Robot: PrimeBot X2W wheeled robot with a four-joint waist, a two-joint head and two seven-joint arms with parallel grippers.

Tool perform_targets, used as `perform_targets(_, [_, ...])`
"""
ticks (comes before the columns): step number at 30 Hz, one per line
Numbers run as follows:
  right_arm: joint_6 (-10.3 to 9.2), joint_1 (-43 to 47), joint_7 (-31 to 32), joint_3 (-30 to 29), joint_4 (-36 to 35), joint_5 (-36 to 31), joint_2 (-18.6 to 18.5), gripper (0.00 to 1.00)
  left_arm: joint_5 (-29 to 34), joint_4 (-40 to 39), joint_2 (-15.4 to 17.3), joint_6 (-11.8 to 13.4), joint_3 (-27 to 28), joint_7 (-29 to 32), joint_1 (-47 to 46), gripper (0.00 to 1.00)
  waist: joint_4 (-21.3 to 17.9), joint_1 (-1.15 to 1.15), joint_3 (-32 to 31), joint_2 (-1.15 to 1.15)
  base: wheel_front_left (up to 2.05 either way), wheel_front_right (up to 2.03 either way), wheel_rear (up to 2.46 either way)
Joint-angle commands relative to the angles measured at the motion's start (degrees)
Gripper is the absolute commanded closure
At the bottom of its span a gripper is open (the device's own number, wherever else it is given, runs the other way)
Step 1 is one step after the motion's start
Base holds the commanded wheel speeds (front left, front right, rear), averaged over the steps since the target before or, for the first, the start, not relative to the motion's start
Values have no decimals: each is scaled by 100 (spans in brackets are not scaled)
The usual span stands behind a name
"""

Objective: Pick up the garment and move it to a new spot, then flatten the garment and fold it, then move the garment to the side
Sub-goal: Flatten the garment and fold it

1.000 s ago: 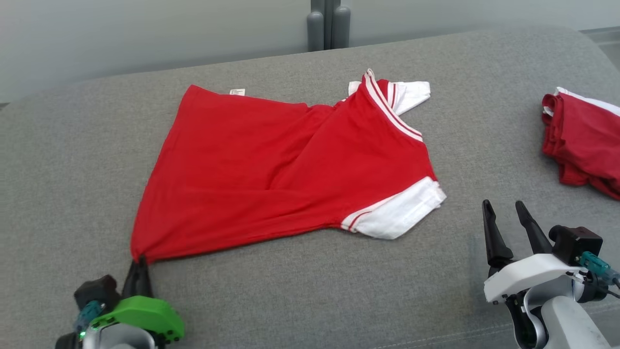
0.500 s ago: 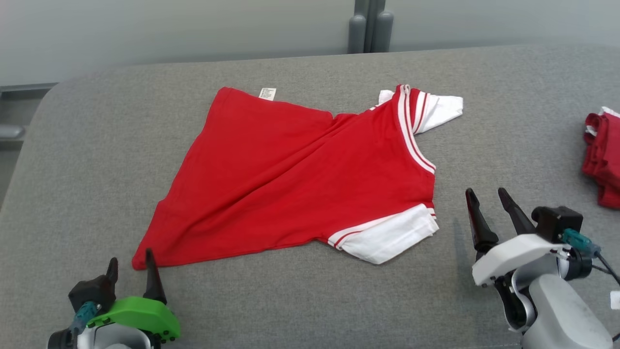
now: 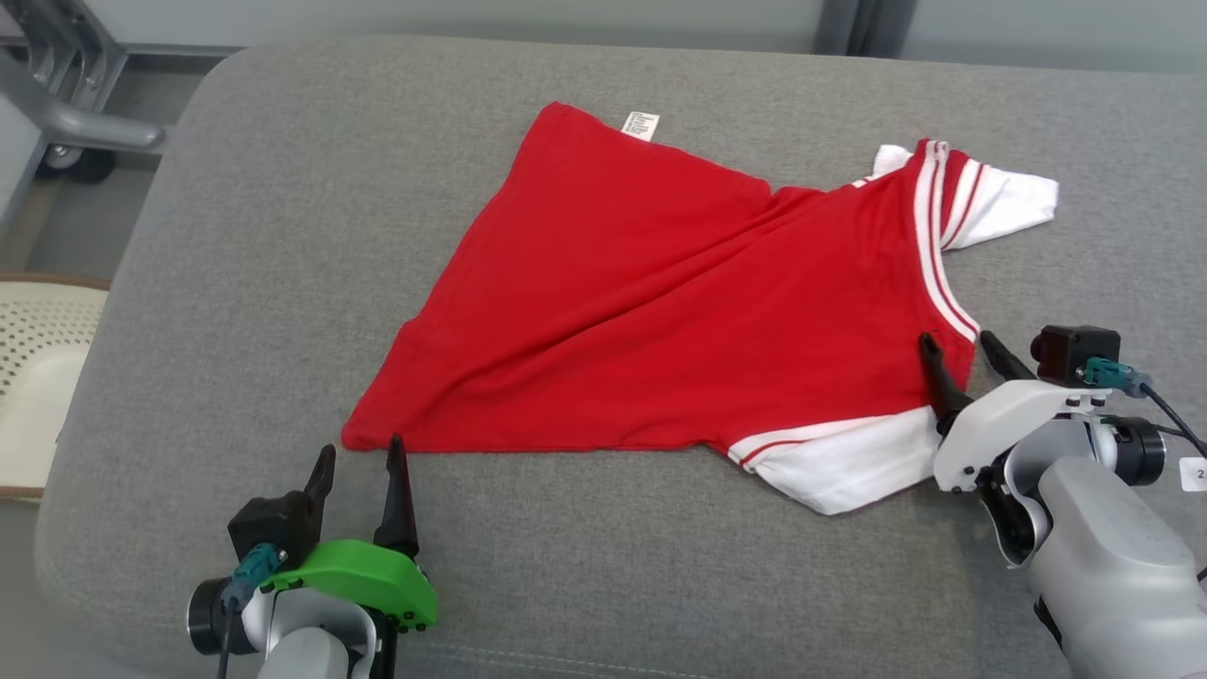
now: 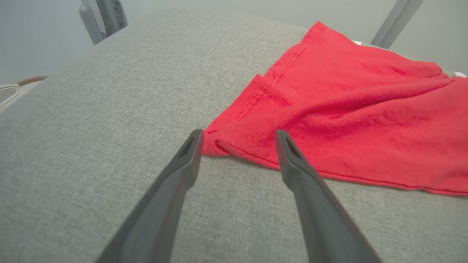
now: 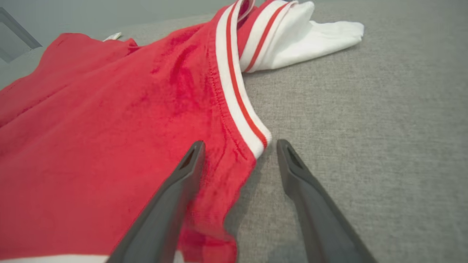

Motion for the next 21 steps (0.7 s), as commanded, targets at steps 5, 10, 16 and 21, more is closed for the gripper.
perform_targets(5, [-4, -239, 128, 295, 408, 168, -156, 100, -95, -180, 21, 86, -65, -1, -47, 0, 412, 0, 252, 0, 0, 0, 0])
perform_targets(10, [-7, -824, -69, 489, 465, -55, -663, 100, -207, -285, 20, 59, -251, -1, -119, 0, 652, 0, 384, 0, 0, 0, 0])
perform_targets(16, [-7, -1703, -188, 133, 803, -572, -1077, 70, -365, -360, 20, 85, -598, -1, -135, 0, 977, 0, 537, 0, 0, 0, 0])
perform_targets(21, [-7, -1718, -188, -134, 1177, -854, -940, 0, -431, -289, 23, 143, -707, -1, -4, 0, 911, 0, 357, 0, 0, 0, 0])
